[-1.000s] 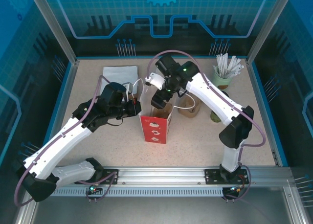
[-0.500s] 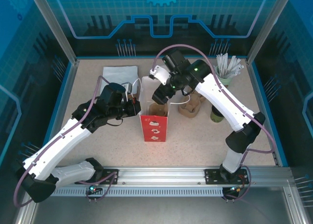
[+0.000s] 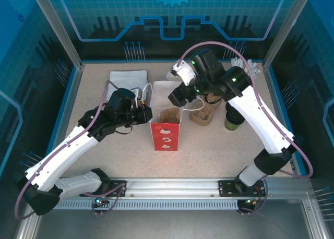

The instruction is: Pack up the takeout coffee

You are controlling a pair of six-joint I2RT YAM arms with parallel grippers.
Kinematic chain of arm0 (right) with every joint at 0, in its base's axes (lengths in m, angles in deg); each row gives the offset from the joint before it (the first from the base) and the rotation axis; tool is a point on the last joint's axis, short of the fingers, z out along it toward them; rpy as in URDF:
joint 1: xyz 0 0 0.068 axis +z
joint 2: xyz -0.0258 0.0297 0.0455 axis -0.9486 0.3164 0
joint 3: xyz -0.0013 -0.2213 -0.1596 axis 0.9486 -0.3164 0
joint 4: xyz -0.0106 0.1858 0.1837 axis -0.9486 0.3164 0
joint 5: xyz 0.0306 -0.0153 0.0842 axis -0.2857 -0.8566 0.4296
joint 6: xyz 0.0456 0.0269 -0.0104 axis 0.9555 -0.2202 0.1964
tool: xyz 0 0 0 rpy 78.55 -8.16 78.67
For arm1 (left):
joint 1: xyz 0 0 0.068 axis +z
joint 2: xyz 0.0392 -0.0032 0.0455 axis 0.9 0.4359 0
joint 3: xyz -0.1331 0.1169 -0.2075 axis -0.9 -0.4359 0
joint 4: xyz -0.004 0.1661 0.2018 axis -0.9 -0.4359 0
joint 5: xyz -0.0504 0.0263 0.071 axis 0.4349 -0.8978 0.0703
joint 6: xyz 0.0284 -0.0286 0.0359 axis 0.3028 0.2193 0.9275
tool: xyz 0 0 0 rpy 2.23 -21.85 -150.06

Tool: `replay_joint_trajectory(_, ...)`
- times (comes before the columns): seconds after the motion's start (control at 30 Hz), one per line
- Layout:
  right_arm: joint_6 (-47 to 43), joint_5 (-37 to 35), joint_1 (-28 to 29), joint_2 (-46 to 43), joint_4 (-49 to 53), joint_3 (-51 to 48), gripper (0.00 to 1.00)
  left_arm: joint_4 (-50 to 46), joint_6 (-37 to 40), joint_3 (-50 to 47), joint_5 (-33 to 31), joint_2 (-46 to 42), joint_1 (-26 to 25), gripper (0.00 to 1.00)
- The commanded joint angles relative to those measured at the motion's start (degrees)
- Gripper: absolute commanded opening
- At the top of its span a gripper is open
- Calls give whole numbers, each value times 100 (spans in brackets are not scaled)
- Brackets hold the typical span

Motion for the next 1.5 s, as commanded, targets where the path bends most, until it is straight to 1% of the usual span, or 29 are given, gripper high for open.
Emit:
replay_joint_trajectory(0.0, 521, -330, -85, -195, 111, -40, 80, 110, -100, 19, -78, -69, -38, 30)
replay_joint_trajectory(0.13, 822, -616, -130, -412, 134, -394, 80, -71, -42, 165, -122, -187, -38, 56)
replay_joint_trajectory(0.23, 1336, -572, -149, -464, 102, -634, 78, -356, 64, 429, -236, -265, -29, 69)
replay_joint_trajectory(0.33, 1940, -315, -150, -353, 164, -704, 75, -670, 96, 745, -339, -315, 45, 78)
replay_joint_trajectory(0.43, 2317, -198, -152, -151, 273, -757, 73, -783, 104, 914, -312, -379, 195, 84)
replay_joint_trajectory(0.57, 2511, -139, -128, 187, 469, -708, 67, -772, 54, 930, -69, -377, 473, 86)
replay_joint_trajectory(0.7, 2627, -204, -79, 504, 579, -668, 58, -697, 20, 866, 34, -355, 599, 87)
replay_joint_trajectory(0.77, 2630, -331, -51, 643, 633, -603, 52, -704, 52, 896, 15, -362, 670, 88)
replay_joint_trajectory(0.87, 2485, -342, -22, 883, 678, -329, 33, -809, 174, 1023, -14, -364, 833, 88)
replay_joint_trajectory(0.93, 2270, -373, 17, 1107, 825, 25, 20, -950, 280, 1178, -73, -364, 946, 88)
replay_joint_trajectory(0.97, 2155, -371, 23, 1198, 890, 162, 16, -1005, 334, 1239, -110, -368, 999, 89)
replay_joint_trajectory(1.0, 2042, -372, 37, 1301, 970, 314, 14, -1075, 393, 1309, -143, -382, 1060, 89)
replay_joint_trajectory(1.03, 1861, -324, 34, 1395, 1060, 455, 14, -1158, 448, 1376, -155, -397, 1133, 89)
replay_joint_trajectory(1.1, 1522, -234, 47, 1545, 1201, 693, 9, -1290, 570, 1523, -157, -399, 1312, 91)
replay_joint_trajectory(1.23, 1086, -175, 44, 1641, 1400, 961, 9, -1466, 782, 1805, -60, -365, 1721, 92)
replay_joint_trajectory(1.37, 877, -2, 64, 1523, 1354, 945, 9, -1479, 1051, 1986, 272, -222, 1985, 92)
replay_joint_trajectory(1.47, 728, -17, 133, 1413, 1350, 954, 10, -1433, 1442, 2116, 721, -35, 2019, 90)
